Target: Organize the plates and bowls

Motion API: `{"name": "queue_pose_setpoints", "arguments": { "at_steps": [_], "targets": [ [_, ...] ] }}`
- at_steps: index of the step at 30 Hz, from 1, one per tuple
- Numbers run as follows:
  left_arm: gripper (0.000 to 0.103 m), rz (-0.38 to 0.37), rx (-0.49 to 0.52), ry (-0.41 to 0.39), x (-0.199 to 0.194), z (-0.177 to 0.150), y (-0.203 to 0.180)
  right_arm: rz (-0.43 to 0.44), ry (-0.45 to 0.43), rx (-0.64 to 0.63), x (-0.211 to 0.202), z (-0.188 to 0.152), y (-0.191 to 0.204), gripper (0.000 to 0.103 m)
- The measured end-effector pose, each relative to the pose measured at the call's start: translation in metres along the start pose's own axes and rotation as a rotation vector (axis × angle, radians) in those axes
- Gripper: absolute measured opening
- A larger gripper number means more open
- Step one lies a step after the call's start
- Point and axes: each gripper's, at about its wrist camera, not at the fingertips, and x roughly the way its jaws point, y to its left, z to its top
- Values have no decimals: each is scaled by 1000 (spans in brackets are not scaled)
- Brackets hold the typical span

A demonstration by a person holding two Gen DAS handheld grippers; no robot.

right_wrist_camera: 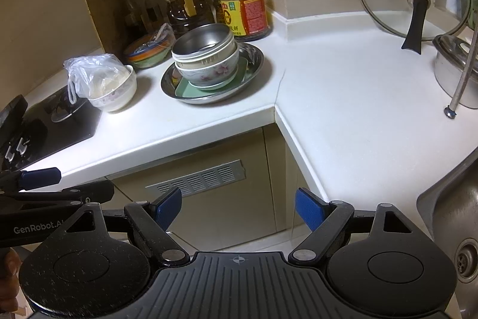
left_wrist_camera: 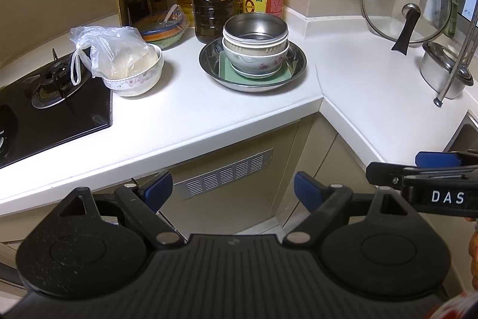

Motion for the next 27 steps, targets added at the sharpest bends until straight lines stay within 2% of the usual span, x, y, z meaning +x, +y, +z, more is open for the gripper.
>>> {"name": "queue_pose_setpoints", "arguments": {
  "at_steps": [27],
  "targets": [
    [87,0,-1,-1,1,3,0,-1,0,1,3,3,4,83]
  ]
}}
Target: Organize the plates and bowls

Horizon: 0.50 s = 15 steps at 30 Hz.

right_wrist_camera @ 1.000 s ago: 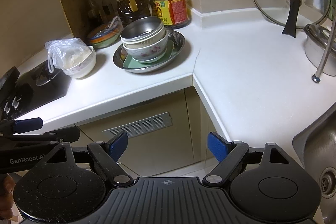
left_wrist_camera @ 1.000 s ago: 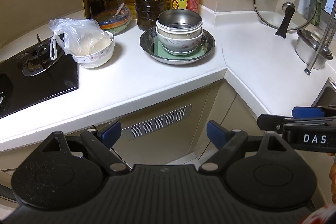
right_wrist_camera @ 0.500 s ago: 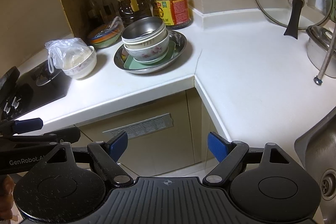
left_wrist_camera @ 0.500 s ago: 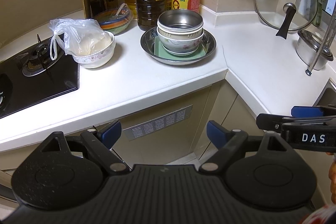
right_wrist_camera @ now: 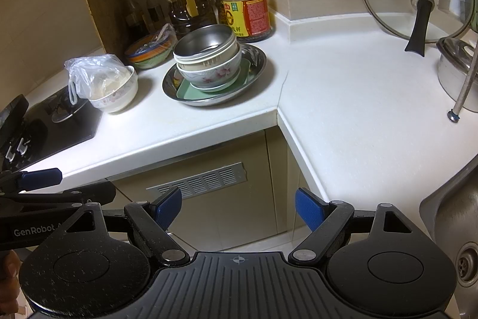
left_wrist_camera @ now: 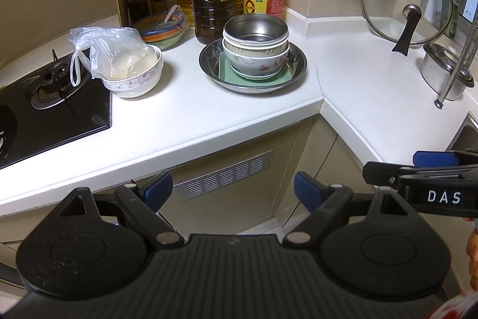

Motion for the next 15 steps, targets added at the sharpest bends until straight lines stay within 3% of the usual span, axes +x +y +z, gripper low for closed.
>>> {"name": "queue_pose_setpoints", "arguments": {
  "at_steps": [15],
  "targets": [
    [87,-2,0,1,1,1,-1,0,1,0,1,0,2,83]
  ]
}}
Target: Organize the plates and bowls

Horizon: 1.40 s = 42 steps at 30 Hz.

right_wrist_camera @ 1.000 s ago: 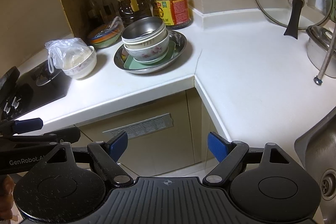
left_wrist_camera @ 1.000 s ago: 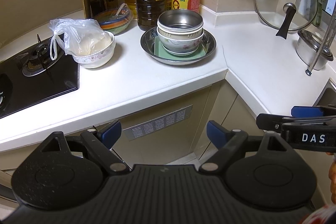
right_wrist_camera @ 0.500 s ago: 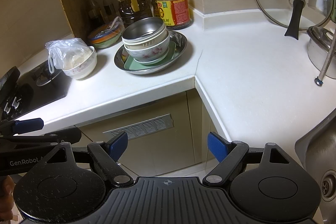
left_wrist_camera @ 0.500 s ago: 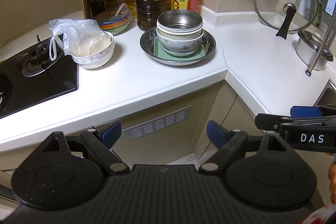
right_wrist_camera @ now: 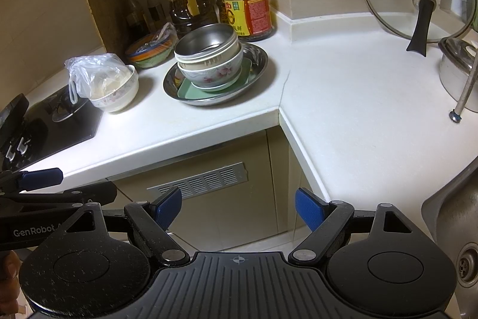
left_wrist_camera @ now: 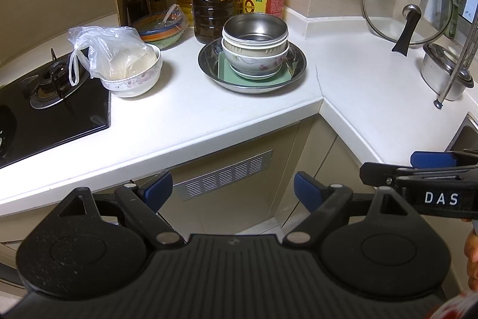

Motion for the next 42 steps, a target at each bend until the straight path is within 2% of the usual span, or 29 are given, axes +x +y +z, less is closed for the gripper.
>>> {"name": "queue_pose_setpoints", "arguments": {
  "at_steps": [42],
  "targets": [
    [87,0,0,-3,2,1,-1,1,0,-2,1,2,2,83]
  ]
}}
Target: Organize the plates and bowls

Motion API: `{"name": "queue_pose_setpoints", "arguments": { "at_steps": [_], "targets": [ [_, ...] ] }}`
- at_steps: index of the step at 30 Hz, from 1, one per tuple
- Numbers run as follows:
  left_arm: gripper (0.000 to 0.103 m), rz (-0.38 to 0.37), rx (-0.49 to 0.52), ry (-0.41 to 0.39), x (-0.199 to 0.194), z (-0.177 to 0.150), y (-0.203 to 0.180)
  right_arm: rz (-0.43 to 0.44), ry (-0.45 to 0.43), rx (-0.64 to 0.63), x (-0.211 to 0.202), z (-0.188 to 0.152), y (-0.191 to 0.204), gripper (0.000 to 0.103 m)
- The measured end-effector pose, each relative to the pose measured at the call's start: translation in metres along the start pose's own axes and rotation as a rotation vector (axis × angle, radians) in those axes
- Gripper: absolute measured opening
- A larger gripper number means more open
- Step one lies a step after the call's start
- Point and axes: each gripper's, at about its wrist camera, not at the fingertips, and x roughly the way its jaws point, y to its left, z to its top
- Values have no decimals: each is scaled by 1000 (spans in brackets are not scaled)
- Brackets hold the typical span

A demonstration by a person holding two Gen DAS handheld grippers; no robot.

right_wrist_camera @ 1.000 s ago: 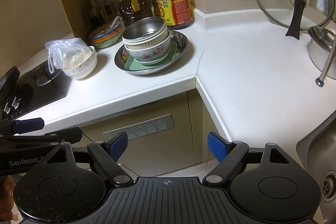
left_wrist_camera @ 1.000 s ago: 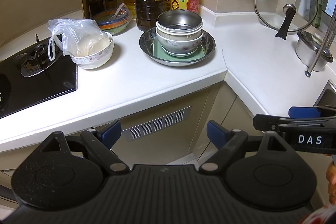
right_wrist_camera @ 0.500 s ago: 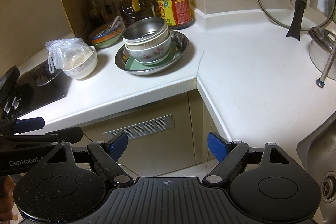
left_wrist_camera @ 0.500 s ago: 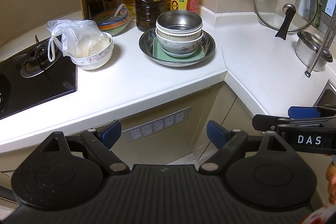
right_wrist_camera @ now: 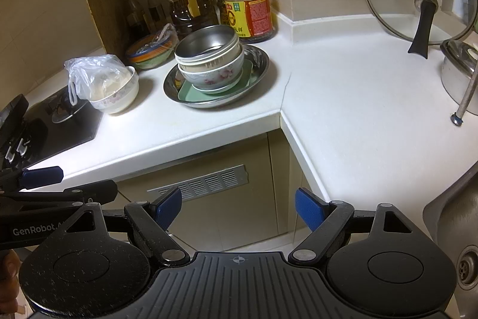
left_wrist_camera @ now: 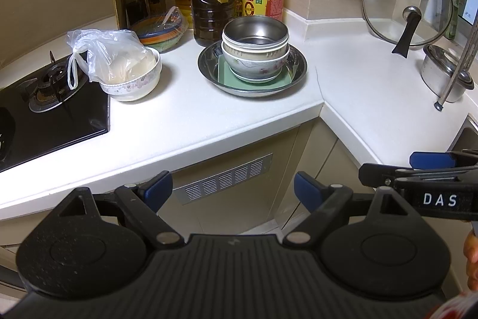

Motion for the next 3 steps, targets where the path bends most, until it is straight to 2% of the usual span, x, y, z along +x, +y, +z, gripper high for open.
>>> {"name": "queue_pose_setpoints", "arguments": {
  "at_steps": [3],
  "targets": [
    [87,-5,-2,5,1,2,0,0,1,0,0,0,0,83]
  ]
}}
